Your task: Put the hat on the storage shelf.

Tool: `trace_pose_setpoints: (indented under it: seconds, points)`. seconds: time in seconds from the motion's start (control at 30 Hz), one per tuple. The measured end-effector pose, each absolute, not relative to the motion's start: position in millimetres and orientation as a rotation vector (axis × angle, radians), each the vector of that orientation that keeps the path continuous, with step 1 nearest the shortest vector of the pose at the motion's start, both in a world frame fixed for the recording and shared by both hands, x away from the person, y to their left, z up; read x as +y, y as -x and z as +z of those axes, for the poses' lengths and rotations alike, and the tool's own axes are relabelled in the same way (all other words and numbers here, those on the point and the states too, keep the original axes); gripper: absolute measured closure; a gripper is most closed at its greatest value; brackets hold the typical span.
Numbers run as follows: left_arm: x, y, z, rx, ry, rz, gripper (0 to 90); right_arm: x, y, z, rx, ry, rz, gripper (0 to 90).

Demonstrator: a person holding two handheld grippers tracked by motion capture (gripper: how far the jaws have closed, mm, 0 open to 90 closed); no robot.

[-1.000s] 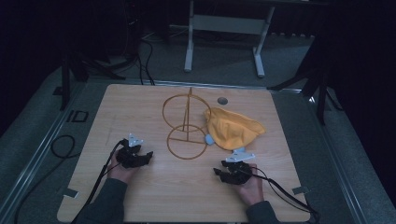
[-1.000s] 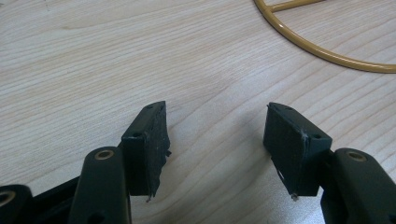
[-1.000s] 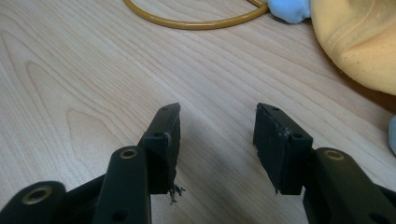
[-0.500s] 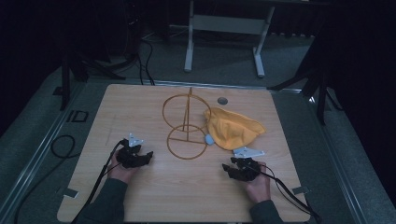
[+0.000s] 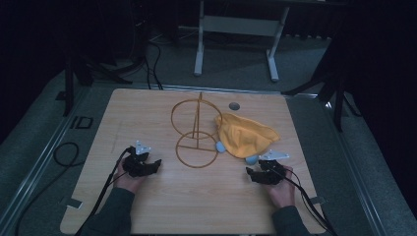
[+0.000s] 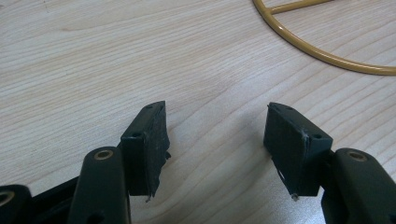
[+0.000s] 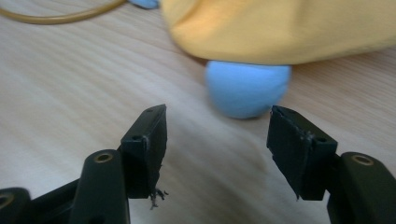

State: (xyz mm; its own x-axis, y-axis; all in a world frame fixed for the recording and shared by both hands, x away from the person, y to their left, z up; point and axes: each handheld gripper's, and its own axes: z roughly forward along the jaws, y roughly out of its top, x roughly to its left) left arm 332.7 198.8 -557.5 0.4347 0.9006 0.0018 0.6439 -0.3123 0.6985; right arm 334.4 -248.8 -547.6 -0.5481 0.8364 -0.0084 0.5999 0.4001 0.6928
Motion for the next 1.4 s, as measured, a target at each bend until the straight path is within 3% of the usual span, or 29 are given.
trace_pose_setpoints:
  seconds: [0.53,0.63,0.67,0.7,0.77,0.9,0.97,1.0,1.4]
  points:
    - [198.7,-332.9,-557.7,1.291,-2.062,0.530,39.9,-249.5,-359.3,-555.5,2.348,-1.212,0.966,30.9]
    - [198.8,-332.9,-557.8,1.290,-2.062,0.530,39.9,-246.6,-358.8,-555.1,2.359,-1.189,0.964,35.6]
    - [198.9,-332.9,-557.8,1.289,-2.063,0.530,39.9,-245.0,-356.1,-554.6,2.360,-1.172,0.970,47.5]
    - [198.8,-332.9,-557.8,1.290,-2.062,0.530,39.9,-245.1,-355.1,-554.3,2.368,-1.155,0.975,53.1]
    - [198.9,-332.9,-557.7,1.290,-2.064,0.529,39.9,-244.4,-353.9,-554.0,2.370,-1.153,0.983,54.4]
    - [198.8,-332.9,-557.7,1.290,-2.062,0.529,39.9,-244.8,-354.0,-553.9,2.376,-1.173,1.022,69.2]
    - [198.8,-332.9,-557.7,1.290,-2.062,0.529,39.9,-244.6,-353.9,-554.1,2.373,-1.173,1.024,69.2]
    - [198.8,-332.9,-557.7,1.291,-2.062,0.529,39.9,-244.3,-353.3,-554.1,2.381,-1.174,1.038,78.1]
    - [198.8,-332.9,-557.7,1.291,-2.064,0.529,39.9,-242.7,-347.6,-536.5,2.373,-1.106,1.142,83.8]
